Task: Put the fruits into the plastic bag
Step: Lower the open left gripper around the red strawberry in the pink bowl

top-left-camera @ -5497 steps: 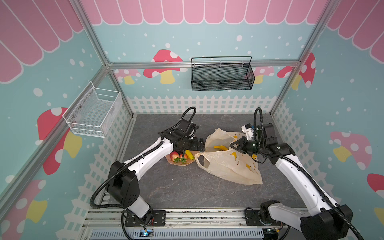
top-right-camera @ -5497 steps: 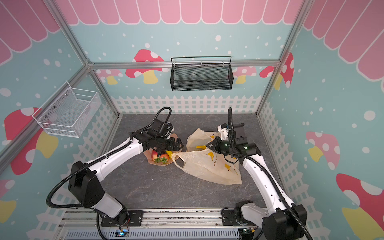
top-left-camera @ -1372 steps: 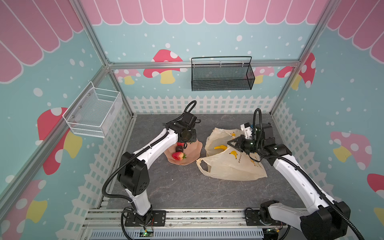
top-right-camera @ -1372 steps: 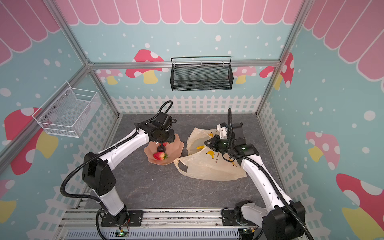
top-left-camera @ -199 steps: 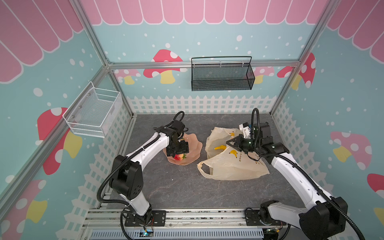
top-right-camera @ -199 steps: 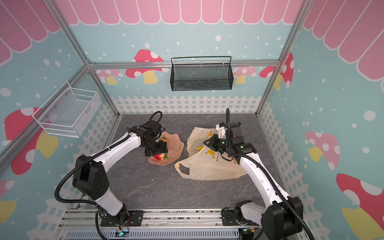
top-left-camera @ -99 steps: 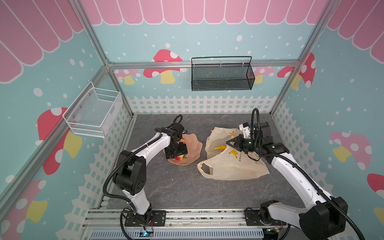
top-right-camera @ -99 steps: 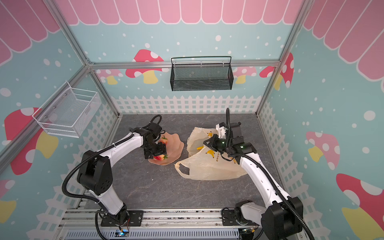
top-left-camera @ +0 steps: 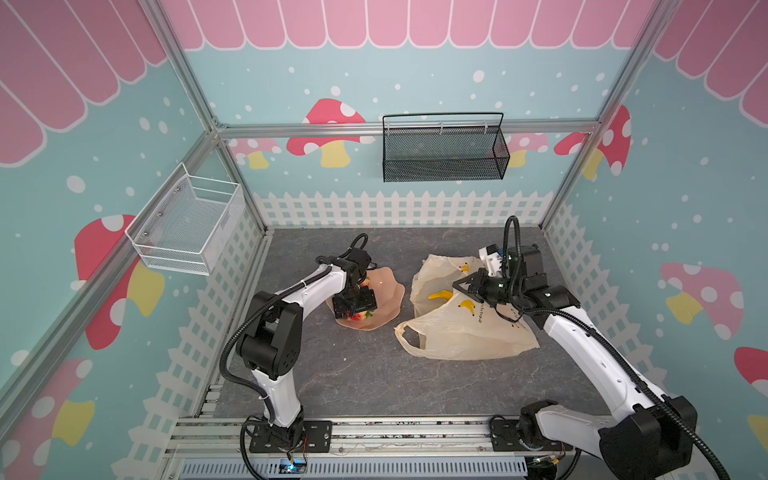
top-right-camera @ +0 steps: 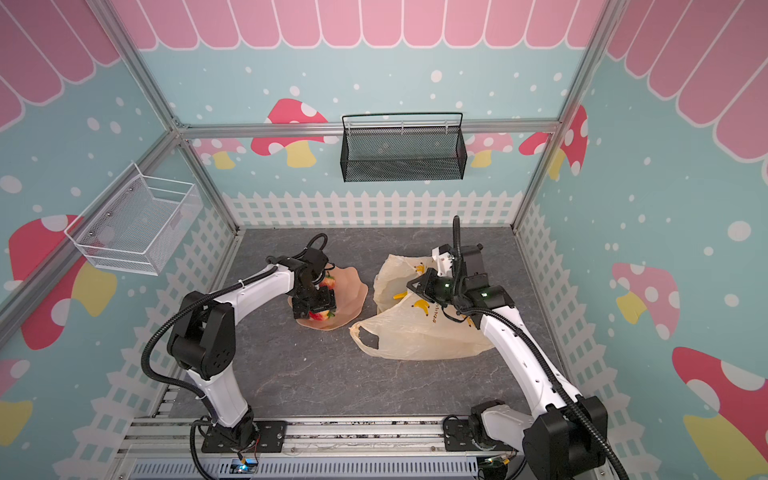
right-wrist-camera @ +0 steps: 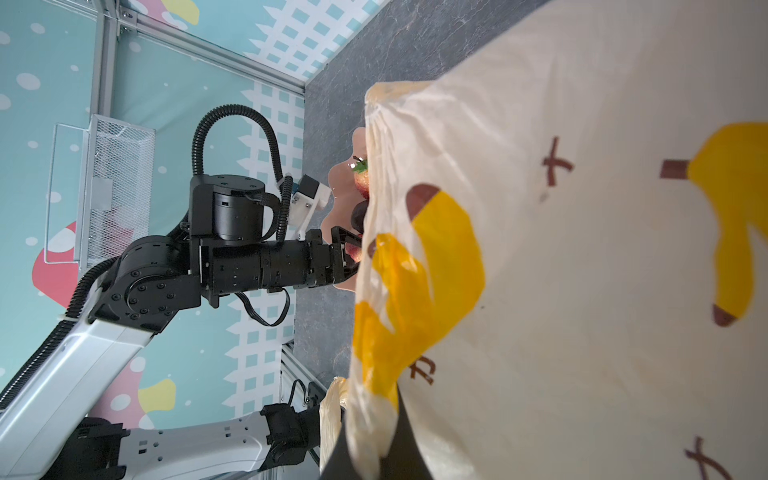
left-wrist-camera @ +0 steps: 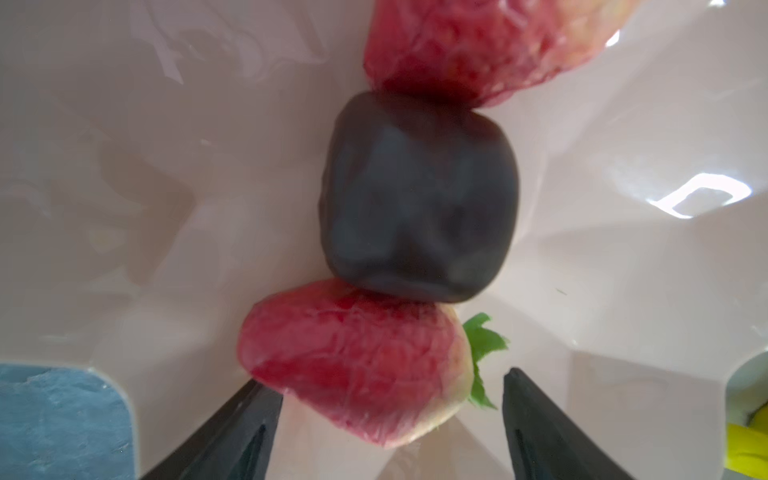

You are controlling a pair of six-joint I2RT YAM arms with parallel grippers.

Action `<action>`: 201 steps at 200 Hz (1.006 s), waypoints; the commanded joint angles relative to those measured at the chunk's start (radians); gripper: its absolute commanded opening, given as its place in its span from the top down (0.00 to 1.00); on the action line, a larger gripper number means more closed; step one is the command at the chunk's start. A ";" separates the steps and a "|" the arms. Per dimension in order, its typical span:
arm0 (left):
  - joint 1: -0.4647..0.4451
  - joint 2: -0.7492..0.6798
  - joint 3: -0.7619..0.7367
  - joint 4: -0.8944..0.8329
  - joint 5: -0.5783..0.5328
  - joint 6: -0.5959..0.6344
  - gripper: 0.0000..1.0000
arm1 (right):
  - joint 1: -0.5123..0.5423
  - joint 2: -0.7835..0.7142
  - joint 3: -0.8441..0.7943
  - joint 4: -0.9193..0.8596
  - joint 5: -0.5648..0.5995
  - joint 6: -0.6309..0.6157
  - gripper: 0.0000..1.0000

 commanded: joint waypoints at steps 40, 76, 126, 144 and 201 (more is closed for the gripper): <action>0.007 0.040 0.047 0.012 -0.063 0.026 0.17 | -0.001 -0.020 0.006 -0.004 -0.002 -0.001 1.00; 0.008 0.066 0.074 0.012 -0.077 0.049 0.17 | -0.001 -0.018 0.006 -0.004 -0.007 -0.002 1.00; 0.001 0.100 0.119 0.014 -0.068 0.086 0.20 | -0.001 -0.016 0.008 -0.003 -0.012 -0.003 1.00; -0.002 0.105 0.124 0.013 -0.057 0.096 0.22 | -0.001 -0.014 0.010 -0.004 -0.011 -0.003 1.00; -0.013 0.098 0.082 0.004 -0.049 0.106 0.31 | -0.001 -0.019 0.007 -0.005 -0.007 -0.002 1.00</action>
